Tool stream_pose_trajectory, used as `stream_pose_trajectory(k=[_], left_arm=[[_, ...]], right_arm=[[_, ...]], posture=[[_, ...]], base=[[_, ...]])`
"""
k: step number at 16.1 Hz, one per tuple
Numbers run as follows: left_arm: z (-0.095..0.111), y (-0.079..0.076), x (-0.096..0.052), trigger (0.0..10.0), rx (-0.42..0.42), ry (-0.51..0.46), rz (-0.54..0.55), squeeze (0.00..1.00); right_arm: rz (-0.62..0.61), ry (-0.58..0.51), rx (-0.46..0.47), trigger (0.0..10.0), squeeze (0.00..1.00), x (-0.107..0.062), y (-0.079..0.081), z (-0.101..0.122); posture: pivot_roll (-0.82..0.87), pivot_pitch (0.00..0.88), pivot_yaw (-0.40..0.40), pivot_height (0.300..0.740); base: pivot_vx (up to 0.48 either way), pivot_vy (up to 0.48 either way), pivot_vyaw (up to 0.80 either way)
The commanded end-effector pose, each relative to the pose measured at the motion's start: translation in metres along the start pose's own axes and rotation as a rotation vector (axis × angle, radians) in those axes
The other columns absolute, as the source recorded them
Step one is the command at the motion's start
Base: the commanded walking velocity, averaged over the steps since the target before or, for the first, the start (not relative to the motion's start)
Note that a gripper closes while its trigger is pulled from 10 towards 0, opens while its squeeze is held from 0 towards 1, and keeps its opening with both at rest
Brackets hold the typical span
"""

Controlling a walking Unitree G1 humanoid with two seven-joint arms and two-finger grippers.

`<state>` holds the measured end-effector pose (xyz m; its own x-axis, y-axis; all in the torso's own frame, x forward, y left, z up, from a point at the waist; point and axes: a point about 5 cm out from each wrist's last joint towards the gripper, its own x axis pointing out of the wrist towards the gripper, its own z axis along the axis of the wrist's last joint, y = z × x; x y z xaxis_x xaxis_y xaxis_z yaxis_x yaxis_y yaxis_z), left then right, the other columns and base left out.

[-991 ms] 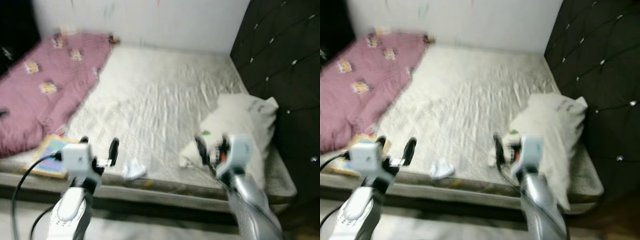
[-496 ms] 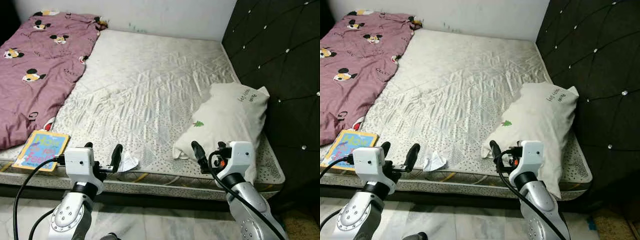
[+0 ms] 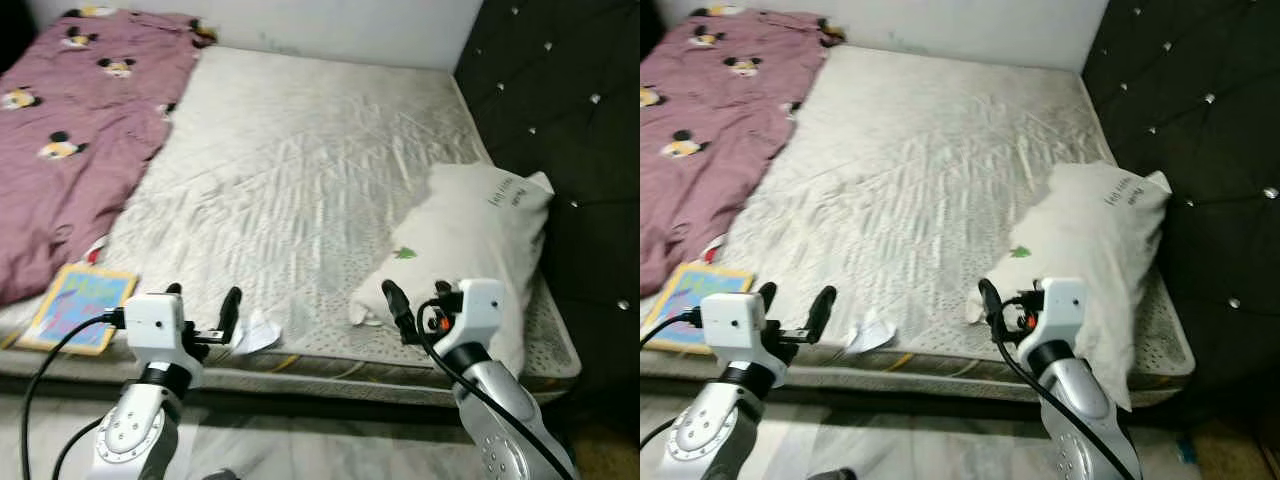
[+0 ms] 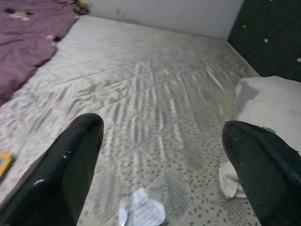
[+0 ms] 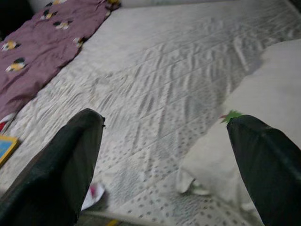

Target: Clean up the room

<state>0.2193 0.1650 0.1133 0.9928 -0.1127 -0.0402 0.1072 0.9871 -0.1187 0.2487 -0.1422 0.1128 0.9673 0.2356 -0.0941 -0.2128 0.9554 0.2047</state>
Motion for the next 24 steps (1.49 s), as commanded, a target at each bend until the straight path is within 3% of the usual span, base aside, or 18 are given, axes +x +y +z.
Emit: stream_pose_trajectory(k=[1, 11, 24], left_arm=[[0.0010, -0.0056, 0.0002, 10.0, -0.009, -0.001, -0.017, 0.00], [-0.0015, -0.0064, 0.0017, 10.0, -0.011, 0.018, -0.018, 0.00], [-0.0008, -0.0067, 0.0045, 10.0, -0.022, 0.017, -0.017, 0.00]], right_arm=[[-0.025, 0.006, -0.005, 10.0, 0.00, -0.0047, -0.0060, 0.0003], [-0.026, 0.015, -0.002, 10.0, 0.00, -0.0038, -0.0071, -0.0004], [-0.028, 0.013, -0.007, 10.0, 0.00, -0.0018, -0.0075, 0.0009]], posture=[[-0.04, 0.140, -0.097, 0.740], [-0.04, 0.130, -0.101, 0.740], [-0.04, 0.133, -0.104, 0.740]], base=[[0.296, 0.000, 0.00], [0.083, 0.000, 0.00], [0.000, 0.480, 0.00]])
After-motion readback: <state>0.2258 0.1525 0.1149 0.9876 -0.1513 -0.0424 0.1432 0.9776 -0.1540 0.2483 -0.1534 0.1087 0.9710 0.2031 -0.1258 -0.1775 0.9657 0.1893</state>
